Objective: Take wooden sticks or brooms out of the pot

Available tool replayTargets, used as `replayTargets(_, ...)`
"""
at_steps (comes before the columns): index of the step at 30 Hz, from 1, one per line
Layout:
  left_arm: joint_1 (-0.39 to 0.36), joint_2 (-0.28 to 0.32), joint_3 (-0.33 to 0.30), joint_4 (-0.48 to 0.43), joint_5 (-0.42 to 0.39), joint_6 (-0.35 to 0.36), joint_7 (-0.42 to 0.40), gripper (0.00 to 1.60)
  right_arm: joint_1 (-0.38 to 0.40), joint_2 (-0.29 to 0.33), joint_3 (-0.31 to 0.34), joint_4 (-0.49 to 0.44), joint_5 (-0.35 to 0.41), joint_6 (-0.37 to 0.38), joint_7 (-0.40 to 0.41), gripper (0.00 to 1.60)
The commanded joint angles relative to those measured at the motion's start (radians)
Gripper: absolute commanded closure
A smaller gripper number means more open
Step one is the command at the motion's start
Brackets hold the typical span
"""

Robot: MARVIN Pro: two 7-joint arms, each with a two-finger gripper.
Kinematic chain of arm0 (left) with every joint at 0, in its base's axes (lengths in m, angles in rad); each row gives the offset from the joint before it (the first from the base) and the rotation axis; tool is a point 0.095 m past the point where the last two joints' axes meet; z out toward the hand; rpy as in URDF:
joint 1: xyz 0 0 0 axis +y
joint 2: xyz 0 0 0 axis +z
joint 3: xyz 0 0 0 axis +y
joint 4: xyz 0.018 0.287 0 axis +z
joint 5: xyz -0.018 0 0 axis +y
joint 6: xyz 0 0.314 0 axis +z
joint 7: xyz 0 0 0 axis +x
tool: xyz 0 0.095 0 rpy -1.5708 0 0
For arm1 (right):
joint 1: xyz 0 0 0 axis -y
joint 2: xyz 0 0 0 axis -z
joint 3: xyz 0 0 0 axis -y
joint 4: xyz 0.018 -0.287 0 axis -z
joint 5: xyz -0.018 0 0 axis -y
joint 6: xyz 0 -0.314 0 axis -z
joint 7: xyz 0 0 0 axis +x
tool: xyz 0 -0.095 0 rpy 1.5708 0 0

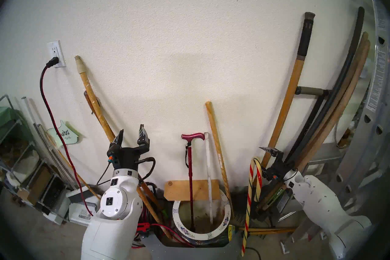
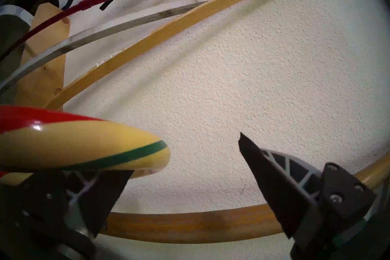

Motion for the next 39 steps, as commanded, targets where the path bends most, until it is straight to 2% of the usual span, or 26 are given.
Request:
replayTargets(1,0.000,0.002,-0.002,0.000,0.000,0.000,0.000,0.00,-0.009,0.012,0.002,-0.037,0.012,-0.001,0.032,0.00)
replayTargets(2,0.000,0.002,-0.002,0.000,0.000,0.000,0.000,0.00,-0.011,0.012,0.004,-0.040,0.013,0.000,0.033,0.00)
replayTargets(3,0.000,0.002,-0.002,0.000,0.000,0.000,0.000,0.00,-0.012,0.012,0.004,-0.041,0.013,0.001,0.033,0.82)
replayTargets(4,0.000,0.002,-0.002,0.000,0.000,0.000,0.000,0.00,-0.013,0.013,0.004,-0.042,0.011,0.002,0.034,1.07)
replayTargets(5,0.000,0.001,-0.002,0.000,0.000,0.000,0.000,0.00,-0.012,0.013,0.004,-0.041,0.009,0.002,0.034,1.07)
replayTargets(6,0.000,0.001,-0.002,0.000,0.000,0.000,0.000,0.00,-0.012,0.013,0.004,-0.041,0.009,0.002,0.034,1.60)
replayTargets(12,0.000,0.001,-0.002,0.000,0.000,0.001,0.000,0.00,0.021,0.007,-0.005,-0.012,-0.009,-0.006,0.034,1.60)
replayTargets(22,0.000,0.001,-0.002,0.000,0.000,0.000,0.000,0.00,0.091,-0.005,0.005,-0.025,-0.022,0.043,0.062,1.60)
replayTargets(32,0.000,0.001,-0.002,0.000,0.000,0.000,0.000,0.00,0.160,-0.076,0.024,-0.017,0.008,0.087,0.099,1.60)
replayTargets(39,0.000,0.001,-0.002,0.000,0.000,0.000,0.000,0.00,0.225,-0.109,0.017,0.032,-0.020,0.101,0.067,1.60)
